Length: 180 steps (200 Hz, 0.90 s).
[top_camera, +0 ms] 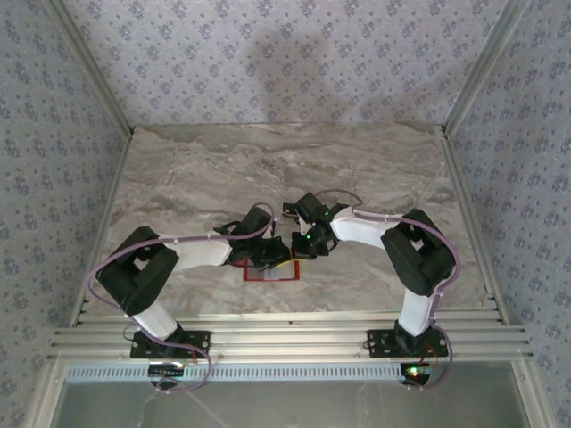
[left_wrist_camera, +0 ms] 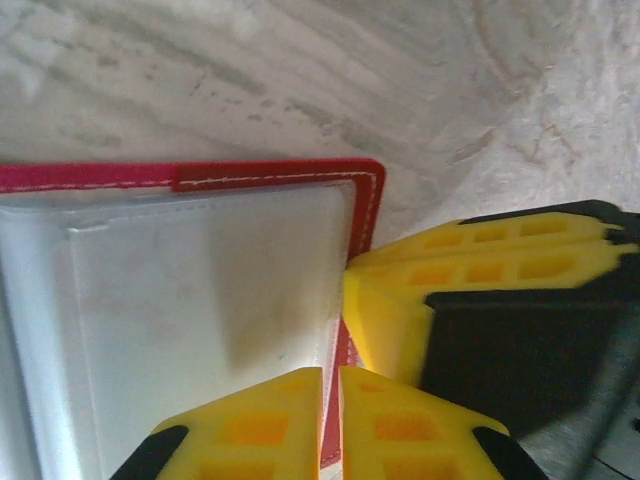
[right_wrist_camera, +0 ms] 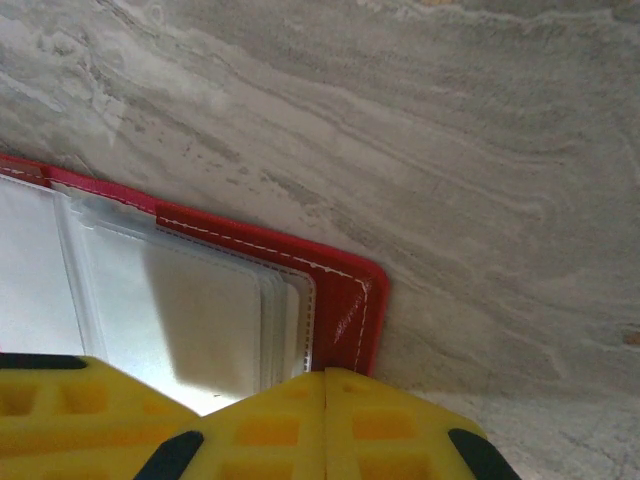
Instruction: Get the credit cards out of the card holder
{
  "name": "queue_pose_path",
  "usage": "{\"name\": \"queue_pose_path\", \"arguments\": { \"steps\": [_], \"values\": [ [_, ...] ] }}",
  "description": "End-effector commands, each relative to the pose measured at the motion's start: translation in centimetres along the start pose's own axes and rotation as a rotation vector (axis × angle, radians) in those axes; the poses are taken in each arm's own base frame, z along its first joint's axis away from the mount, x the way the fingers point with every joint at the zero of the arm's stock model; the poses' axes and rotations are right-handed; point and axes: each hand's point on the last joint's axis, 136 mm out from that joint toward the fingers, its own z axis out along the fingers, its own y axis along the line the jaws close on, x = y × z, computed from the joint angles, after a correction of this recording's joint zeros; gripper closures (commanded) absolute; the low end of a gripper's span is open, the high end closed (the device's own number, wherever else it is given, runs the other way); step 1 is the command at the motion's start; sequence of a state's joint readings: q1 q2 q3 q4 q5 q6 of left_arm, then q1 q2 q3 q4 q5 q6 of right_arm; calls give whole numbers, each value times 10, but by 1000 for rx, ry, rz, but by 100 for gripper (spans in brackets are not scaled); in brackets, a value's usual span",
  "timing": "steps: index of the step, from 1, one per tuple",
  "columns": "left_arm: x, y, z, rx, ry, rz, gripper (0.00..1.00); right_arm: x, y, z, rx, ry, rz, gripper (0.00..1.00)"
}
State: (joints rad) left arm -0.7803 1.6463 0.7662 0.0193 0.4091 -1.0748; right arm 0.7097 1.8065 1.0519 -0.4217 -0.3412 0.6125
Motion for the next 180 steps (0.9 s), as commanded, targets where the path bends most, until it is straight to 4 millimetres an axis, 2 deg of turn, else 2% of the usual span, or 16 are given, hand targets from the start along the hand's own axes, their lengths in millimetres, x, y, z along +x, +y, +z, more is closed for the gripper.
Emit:
{"name": "queue_pose_path", "arguments": {
  "steps": [1, 78, 113, 180],
  "values": [
    [7, -2, 6, 19, 41, -14, 86, 9, -6, 7, 20, 28, 5, 93],
    [17, 24, 9, -199, 88, 43, 86, 10, -9, 8, 30, 29, 11, 93],
    [18, 29, 10, -222, 88, 45, 86, 11, -9, 7, 31, 31, 10, 93],
    [12, 32, -8, -288, 45, 99, 86, 11, -8, 7, 31, 32, 9, 94]
  ]
}}
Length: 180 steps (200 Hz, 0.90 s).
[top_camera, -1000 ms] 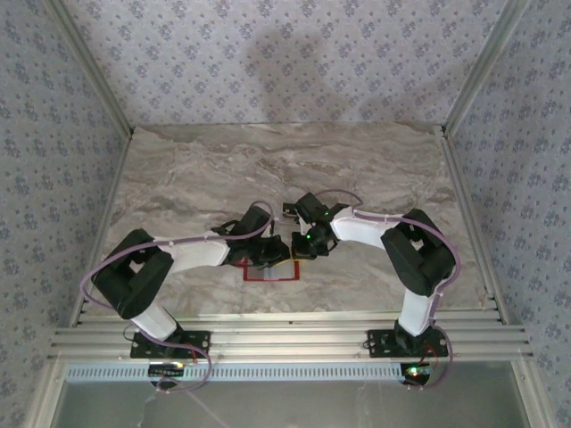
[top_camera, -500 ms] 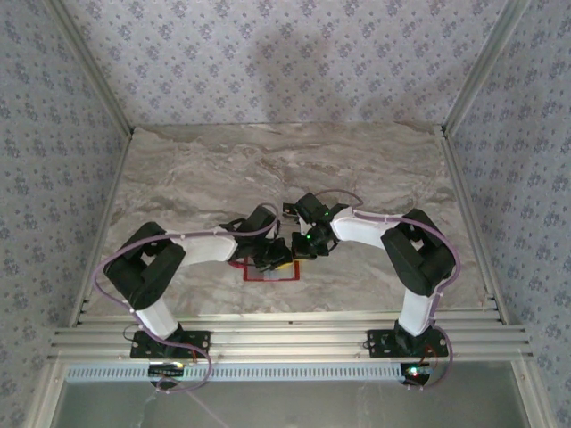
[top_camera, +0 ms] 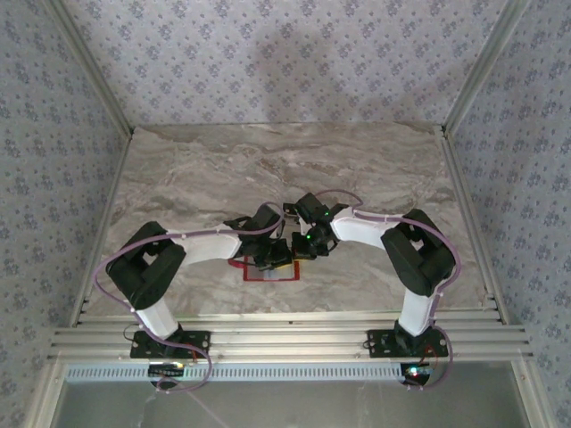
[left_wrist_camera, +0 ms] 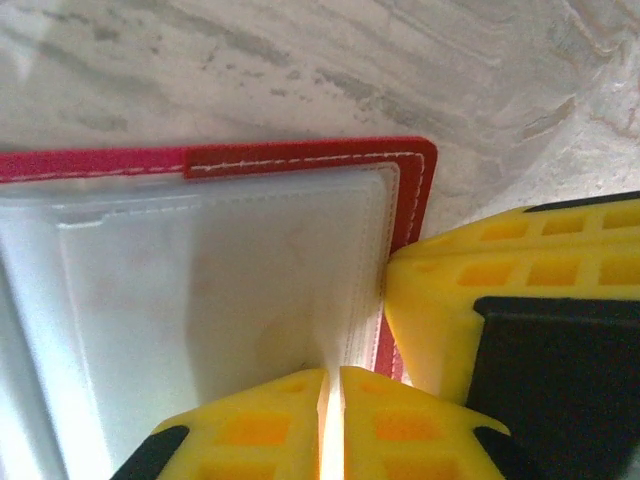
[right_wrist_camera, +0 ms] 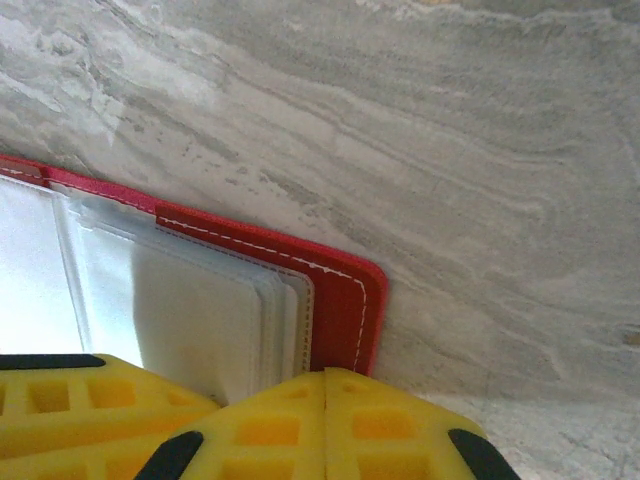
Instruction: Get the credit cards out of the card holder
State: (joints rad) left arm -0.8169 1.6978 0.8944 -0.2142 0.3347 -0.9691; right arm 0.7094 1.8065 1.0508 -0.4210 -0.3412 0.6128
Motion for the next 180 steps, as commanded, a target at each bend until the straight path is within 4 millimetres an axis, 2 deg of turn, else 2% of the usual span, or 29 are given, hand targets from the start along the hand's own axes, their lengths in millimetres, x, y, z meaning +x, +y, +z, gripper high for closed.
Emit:
{"name": "queue_pose_path", "arguments": {
  "steps": [1, 61, 105, 138, 180],
  "values": [
    [9, 24, -7, -126, 13, 22, 86, 11, -8, 7, 31, 32, 9, 93],
    [3, 30, -18, -199, -12, 62, 85, 11, -7, 6, 31, 34, 4, 93],
    [-4, 34, -38, -274, -56, 139, 76, 11, -7, 5, 35, 38, -1, 93],
    [-5, 39, -44, -315, -55, 169, 69, 11, -6, 4, 33, 37, -5, 93],
    [-8, 46, -54, -390, -84, 206, 65, 13, -7, 5, 39, 40, -4, 93]
  ]
}}
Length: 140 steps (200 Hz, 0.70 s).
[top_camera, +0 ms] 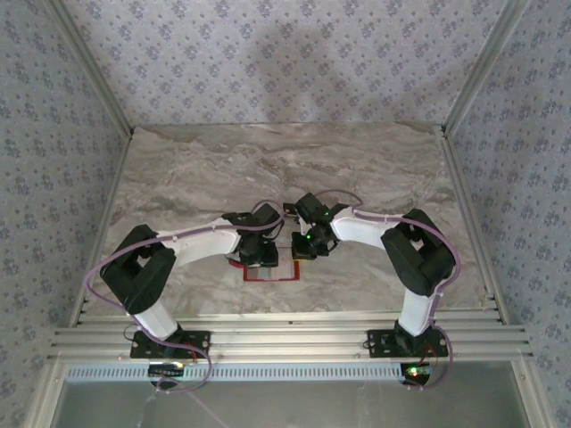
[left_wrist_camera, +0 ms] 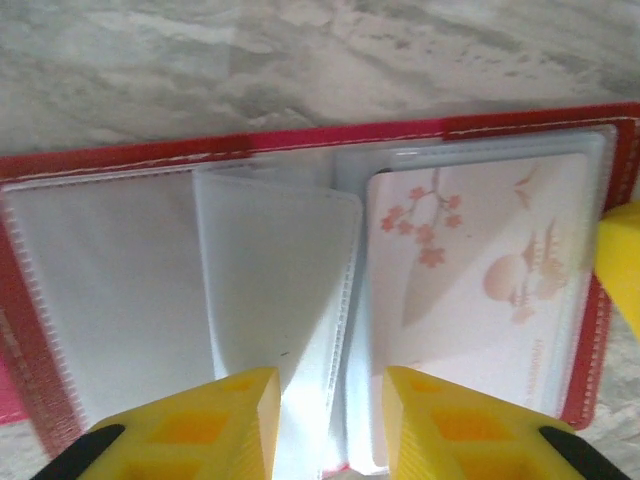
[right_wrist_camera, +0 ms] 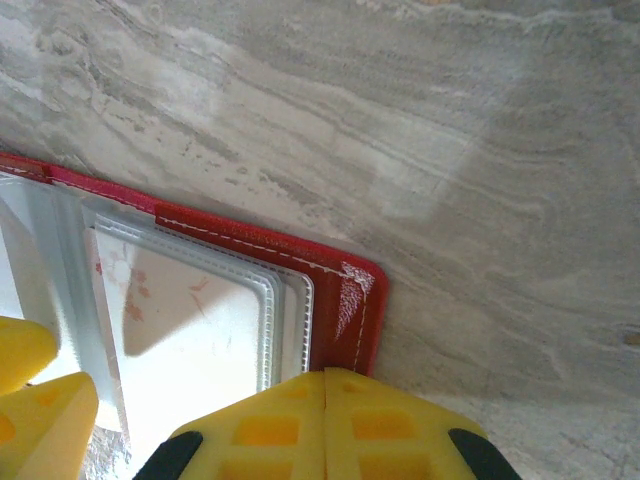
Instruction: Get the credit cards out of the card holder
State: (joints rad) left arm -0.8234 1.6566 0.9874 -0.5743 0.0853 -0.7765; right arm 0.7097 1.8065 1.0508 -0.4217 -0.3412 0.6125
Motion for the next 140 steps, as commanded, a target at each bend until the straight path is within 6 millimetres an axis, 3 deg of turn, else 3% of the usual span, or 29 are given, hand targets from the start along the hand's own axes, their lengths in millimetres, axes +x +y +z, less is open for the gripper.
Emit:
{"name": "queue_pose_path", "arguments": {
  "steps": [1, 67, 140],
  "values": [
    [-4, 6, -19, -66, -44, 53, 65, 13, -7, 5, 38, 39, -4, 93],
    [-3, 28, -23, -188, -44, 83, 63, 13, -7, 5, 41, 38, -4, 93],
    [1, 43, -6, -272, -2, 103, 61, 15, -9, 6, 47, 46, -4, 93]
  ]
}}
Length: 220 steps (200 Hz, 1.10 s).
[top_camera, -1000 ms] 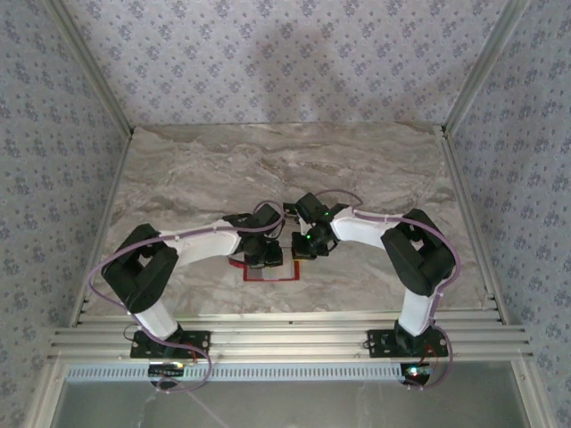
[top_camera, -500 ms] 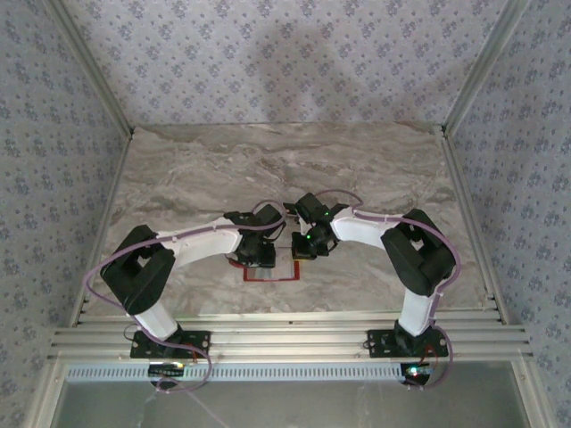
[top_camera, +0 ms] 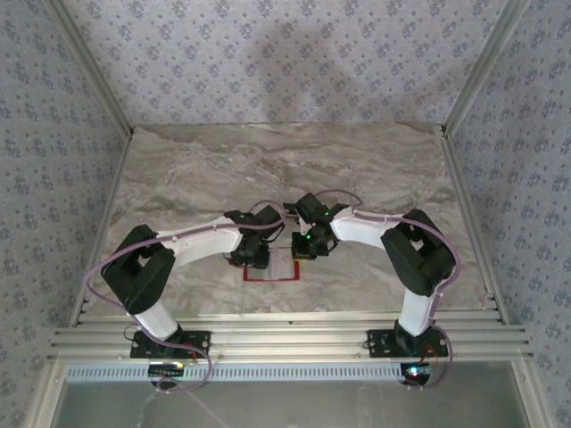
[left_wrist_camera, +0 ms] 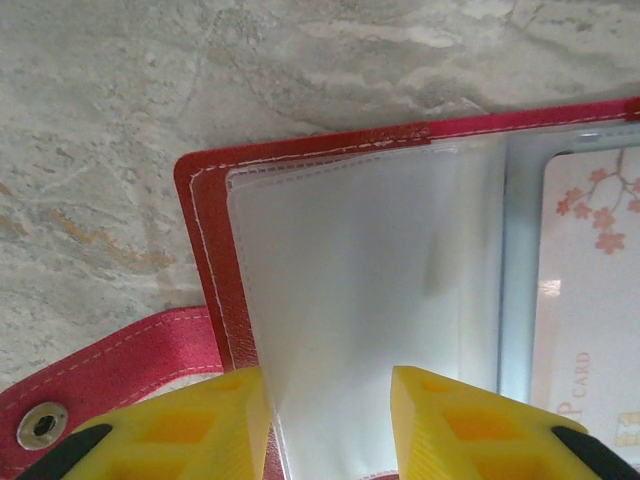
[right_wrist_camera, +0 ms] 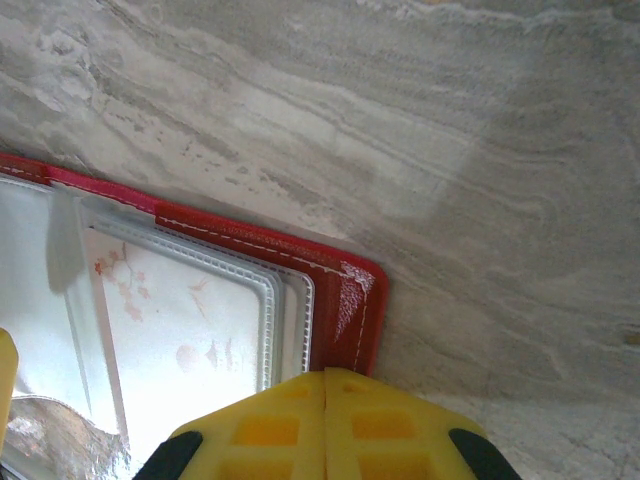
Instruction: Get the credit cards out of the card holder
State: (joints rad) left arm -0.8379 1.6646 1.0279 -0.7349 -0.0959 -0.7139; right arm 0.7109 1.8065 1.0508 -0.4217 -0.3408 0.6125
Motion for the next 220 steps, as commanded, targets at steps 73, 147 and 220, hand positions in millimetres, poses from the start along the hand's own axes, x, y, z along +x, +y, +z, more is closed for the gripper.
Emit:
{"name": "queue_pose_path", "arguments": {
  "steps": [73, 147, 220],
  "values": [
    [-4, 36, -10, -211, -19, 61, 59, 16, -10, 5, 51, 45, -4, 93],
    [-21, 7, -29, 8, -87, 12, 56, 12, -9, -8, 70, 5, -7, 87],
    [-31, -44, -29, 429, -90, -101, 58, 8, 2, -25, 43, -36, -15, 76]
  ]
}}
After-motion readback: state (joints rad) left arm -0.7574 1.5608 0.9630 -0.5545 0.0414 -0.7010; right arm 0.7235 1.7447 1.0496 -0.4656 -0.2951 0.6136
